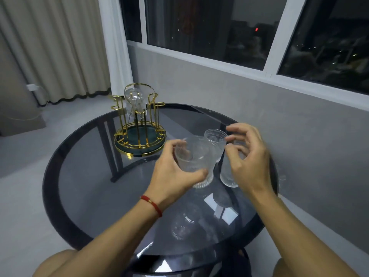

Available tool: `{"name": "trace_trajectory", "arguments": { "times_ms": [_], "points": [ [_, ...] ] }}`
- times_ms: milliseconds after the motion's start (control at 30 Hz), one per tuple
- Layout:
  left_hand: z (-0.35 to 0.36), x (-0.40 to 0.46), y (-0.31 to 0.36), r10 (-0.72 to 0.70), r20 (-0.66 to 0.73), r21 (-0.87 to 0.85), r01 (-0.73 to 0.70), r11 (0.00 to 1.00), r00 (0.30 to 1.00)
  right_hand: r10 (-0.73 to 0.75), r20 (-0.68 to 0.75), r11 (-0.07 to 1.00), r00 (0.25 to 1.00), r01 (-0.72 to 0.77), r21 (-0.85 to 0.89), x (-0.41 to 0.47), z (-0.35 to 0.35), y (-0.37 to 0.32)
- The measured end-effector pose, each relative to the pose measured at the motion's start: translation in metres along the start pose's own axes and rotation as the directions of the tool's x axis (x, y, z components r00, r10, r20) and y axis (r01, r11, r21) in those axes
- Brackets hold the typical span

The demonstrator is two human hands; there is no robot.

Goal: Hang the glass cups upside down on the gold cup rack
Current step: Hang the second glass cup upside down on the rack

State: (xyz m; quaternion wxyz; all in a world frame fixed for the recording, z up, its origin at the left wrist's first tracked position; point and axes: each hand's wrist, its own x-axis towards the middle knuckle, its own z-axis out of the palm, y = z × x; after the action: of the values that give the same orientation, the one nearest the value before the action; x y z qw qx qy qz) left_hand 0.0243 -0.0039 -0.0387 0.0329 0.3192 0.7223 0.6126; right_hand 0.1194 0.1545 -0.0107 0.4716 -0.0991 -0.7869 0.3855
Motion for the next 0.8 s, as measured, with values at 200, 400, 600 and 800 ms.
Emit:
{"name": "trace_trajectory", "arguments": {
  "times_ms": [200,400,600,800],
  "points": [
    [-0.049,0.021,0.0,-0.071,-0.176,-0.243,0.026,0.97,0.982,0.215,0.407,0.937,0.888,-0.305,0.17,-0.011,0.064,-0.023],
    [-0.061,0.041,-0.016,-0.203,-0.128,-0.469,0.122,0.875,0.971,0.433,0.576,0.415,0.693,-0.721,0.555,0.009,0.1,-0.03],
    [-0.096,0.06,-0.064,-0.154,0.021,-0.016,0.154,0.988,0.988,0.553,0.255,0.664,0.793,-0.604,0.44,0.039,0.105,-0.028],
    [-0.081,0.074,-0.122,-0.086,0.048,0.684,0.03,0.729,0.995,0.461,-0.037,0.856,0.887,-0.434,0.281,0.093,0.098,-0.009]
  ]
}}
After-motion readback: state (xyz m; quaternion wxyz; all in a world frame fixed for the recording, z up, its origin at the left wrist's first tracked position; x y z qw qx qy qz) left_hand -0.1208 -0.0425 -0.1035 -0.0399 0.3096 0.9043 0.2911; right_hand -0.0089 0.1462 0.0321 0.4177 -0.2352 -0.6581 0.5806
